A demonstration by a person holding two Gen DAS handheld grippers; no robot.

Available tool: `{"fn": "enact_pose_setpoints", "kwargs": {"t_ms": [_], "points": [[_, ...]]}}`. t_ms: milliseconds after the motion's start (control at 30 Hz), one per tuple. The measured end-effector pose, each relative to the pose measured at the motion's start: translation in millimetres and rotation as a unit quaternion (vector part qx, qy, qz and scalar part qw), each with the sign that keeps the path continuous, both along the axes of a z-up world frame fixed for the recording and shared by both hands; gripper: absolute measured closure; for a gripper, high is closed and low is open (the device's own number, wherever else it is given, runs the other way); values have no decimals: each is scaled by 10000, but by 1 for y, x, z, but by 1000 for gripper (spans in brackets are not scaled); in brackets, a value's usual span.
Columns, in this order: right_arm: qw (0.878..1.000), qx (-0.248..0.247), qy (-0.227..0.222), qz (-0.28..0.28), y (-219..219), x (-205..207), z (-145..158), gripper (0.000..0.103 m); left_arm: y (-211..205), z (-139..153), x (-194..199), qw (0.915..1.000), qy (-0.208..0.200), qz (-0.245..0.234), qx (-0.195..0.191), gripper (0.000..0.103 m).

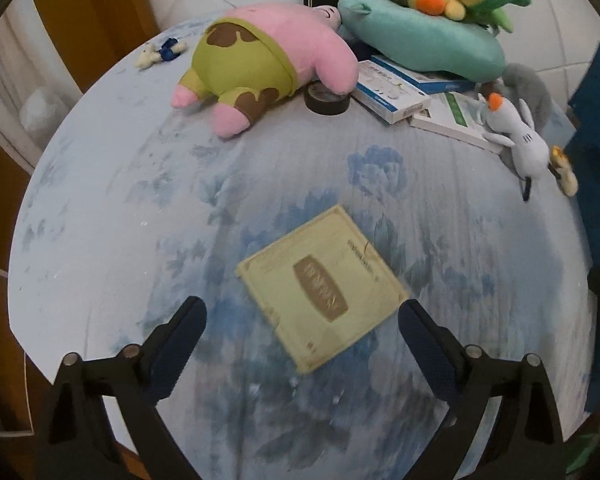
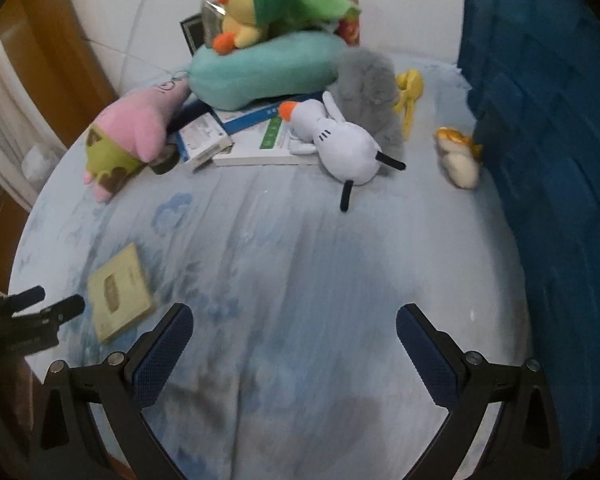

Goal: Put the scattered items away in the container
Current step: 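Move both tools down toward the beige booklet lying on the tablecloth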

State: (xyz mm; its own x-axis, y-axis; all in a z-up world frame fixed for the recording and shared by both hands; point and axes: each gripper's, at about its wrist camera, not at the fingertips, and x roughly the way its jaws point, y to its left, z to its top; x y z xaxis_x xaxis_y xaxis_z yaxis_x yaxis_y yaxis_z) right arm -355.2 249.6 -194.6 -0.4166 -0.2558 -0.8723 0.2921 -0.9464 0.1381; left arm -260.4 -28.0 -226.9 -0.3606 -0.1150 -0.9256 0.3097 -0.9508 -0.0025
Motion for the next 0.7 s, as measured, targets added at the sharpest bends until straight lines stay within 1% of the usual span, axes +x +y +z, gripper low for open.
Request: {"fn": "enact_pose_setpoints", "kwargs": {"t_ms": [100,167,267,333,367,400,433,467,500,533,567,600,633,667,700], "points": [[10000,34,-19,76,-4,-23,-3,0,-7,-3,-11,9998,-36,191,-3,4],[9999,77,-3,111,-7,-35,-5,0,-13,-11,-15,9992,-154,350,64,4],[9998,97,-35,177,-12,-47,-10,0,-15,-28,-22,9973,-398,531,324,4],[9995,65,-148,266,-17,-51,-15,0,-12,-35,-26,9969,-482,538,302,5],[9992,9,-222,336,-21,-51,-18,1,-14,-36,-26,9971,-506,523,236,5],[9986,-22,-281,438,-26,-51,-20,4,-16,-37,-24,9972,-526,504,156,12],[9980,-32,-325,537,-31,-49,-22,11,-18,-37,-22,9973,-545,485,77,19],[9971,-62,-395,644,-38,-48,-26,13,-21,-38,-20,9973,-565,465,-2,22],[9959,-103,-481,762,-46,-46,-30,20,-23,-39,-18,9973,-585,446,-81,28],[9944,-140,-555,889,-55,-43,-34,33,-25,-39,-16,9971,-604,427,-160,33],[9927,-173,-622,1021,-65,-40,-37,41,-30,-42,-13,9971,-623,415,-151,36],[9907,-212,-676,1158,-77,-37,-41,56,-35,-45,-9,9971,-641,406,-113,42],[9890,-256,-717,1266,-86,-35,-43,69,-40,-47,-6,9969,-667,409,-94,46],[9872,-311,-763,1367,-95,-32,-46,71,-44,-50,-3,9967,-696,402,-118,47],[9850,-370,-814,1475,-105,-28,-49,71,-47,-54,0,9965,-725,388,-155,50]]}}
